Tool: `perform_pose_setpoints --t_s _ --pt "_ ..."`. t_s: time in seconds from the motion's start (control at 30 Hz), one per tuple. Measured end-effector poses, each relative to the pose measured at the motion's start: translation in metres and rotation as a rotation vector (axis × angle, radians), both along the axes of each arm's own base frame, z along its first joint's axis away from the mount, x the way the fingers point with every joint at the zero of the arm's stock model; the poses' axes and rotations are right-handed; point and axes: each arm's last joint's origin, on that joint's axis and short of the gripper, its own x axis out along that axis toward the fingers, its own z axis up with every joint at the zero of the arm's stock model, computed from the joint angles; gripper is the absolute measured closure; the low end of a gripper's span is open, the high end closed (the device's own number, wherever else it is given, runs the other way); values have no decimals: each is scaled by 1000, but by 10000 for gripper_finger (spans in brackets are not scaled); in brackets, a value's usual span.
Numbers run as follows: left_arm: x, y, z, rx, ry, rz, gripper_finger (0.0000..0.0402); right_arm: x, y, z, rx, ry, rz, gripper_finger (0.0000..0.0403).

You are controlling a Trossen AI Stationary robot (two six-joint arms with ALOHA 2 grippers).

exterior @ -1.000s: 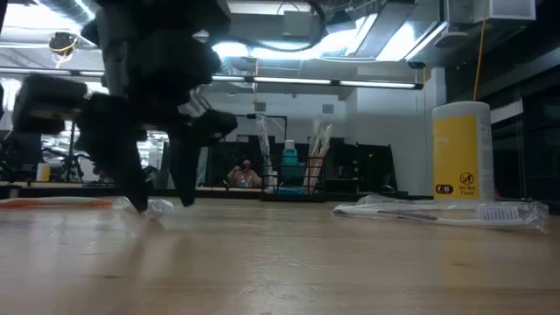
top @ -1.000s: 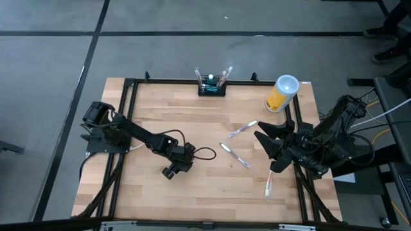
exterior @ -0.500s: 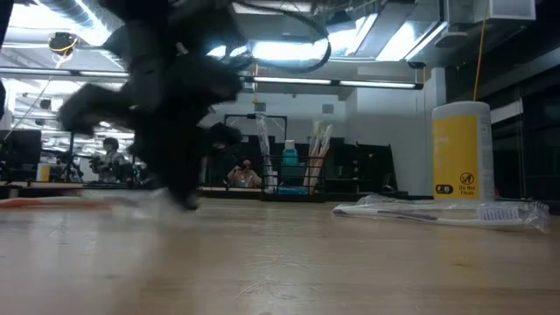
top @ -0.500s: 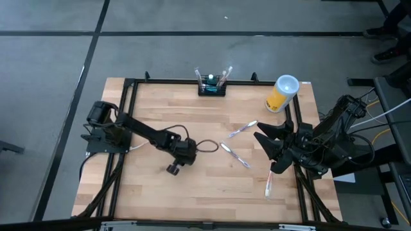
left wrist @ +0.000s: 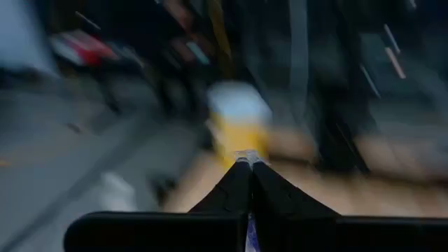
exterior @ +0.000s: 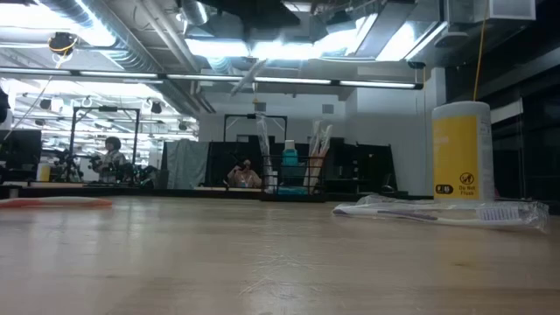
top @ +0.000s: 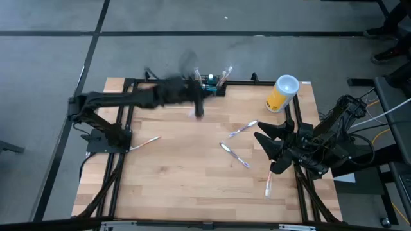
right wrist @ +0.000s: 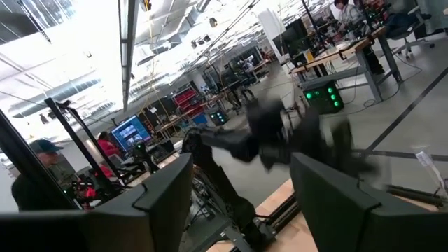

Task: Pick & Place toothbrushing station
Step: Put the violet toothbrush into the black wire organizer bin

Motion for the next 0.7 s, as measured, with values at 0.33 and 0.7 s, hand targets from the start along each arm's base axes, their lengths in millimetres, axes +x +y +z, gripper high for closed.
perform_pose_setpoints --t_s 0.33,0.7 --pt "-54 97 10 1 -563 323 399 -3 -3 4 -21 4 -18 160" --pt "-21 154 -46 -32 -695 389 400 -5 -6 7 6 -7 -36 160"
